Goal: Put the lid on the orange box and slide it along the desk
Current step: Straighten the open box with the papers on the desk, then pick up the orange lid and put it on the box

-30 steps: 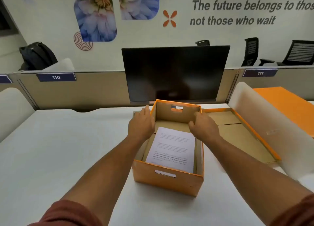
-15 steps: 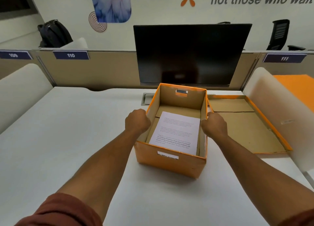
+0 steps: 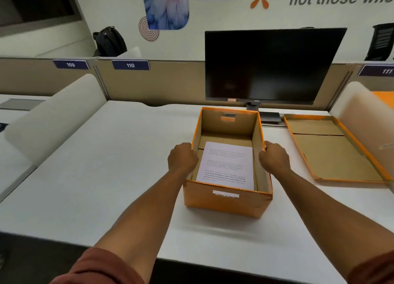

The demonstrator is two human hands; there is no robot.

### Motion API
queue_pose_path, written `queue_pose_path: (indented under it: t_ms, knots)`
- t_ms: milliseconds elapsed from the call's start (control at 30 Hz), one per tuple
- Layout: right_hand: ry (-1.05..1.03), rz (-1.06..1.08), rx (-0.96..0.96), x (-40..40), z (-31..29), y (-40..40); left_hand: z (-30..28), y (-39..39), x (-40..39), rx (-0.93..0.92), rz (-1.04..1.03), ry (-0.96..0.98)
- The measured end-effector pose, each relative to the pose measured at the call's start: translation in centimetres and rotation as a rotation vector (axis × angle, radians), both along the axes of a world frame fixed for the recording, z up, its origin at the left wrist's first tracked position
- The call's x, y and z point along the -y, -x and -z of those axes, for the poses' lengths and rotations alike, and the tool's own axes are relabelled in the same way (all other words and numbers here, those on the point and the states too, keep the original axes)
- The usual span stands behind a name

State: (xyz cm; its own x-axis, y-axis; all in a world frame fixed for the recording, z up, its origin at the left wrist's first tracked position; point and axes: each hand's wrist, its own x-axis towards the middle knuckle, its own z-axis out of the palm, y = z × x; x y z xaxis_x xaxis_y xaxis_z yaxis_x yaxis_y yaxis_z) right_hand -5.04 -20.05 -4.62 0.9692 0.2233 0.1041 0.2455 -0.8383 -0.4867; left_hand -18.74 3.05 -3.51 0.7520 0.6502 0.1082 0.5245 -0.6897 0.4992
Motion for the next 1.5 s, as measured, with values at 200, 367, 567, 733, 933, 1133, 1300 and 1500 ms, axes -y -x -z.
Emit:
queue_pose_path:
  t_ms: [200, 367, 567, 733, 933, 1133, 1300, 1500]
  knots:
    - [-0.255, 0.039, -0.085, 1.8, -0.5, 2.6, -0.4, 0.8, 0.9, -0.066, 0.071, -0.007]
    - [-0.220, 0.040, -0.051, 4.0, -0.9, 3.0, -1.3, 0.3, 3.5, 0.087, 0.082, -0.087]
    - [-0.130, 0.071, -0.033, 8.2, -0.1, 1.5, -2.1, -2.8, 8.7, 0.247, 0.310, -0.120]
    - [-0.038, 0.081, -0.039, 12.1, 1.1, -1.6, -2.3, -7.6, 13.1, 0.280, 0.481, -0.014]
    - [0.098, 0.059, -0.070, 16.7, 3.7, -6.0, -2.5, -14.1, 19.8, 0.263, 0.538, 0.152]
    - [0.124, 0.059, -0.139, 21.2, 6.6, -9.4, -1.0, -20.0, 25.5, -0.037, 0.511, 0.604]
    - [0.282, -0.056, -0.099, 22.4, 8.0, -10.7, 1.0, -22.3, 27.8, -0.108, 0.417, 0.689]
    - [0.321, -0.163, -0.076, 20.7, 9.4, -10.8, 1.5, -23.4, 28.1, -0.135, 0.342, 0.727]
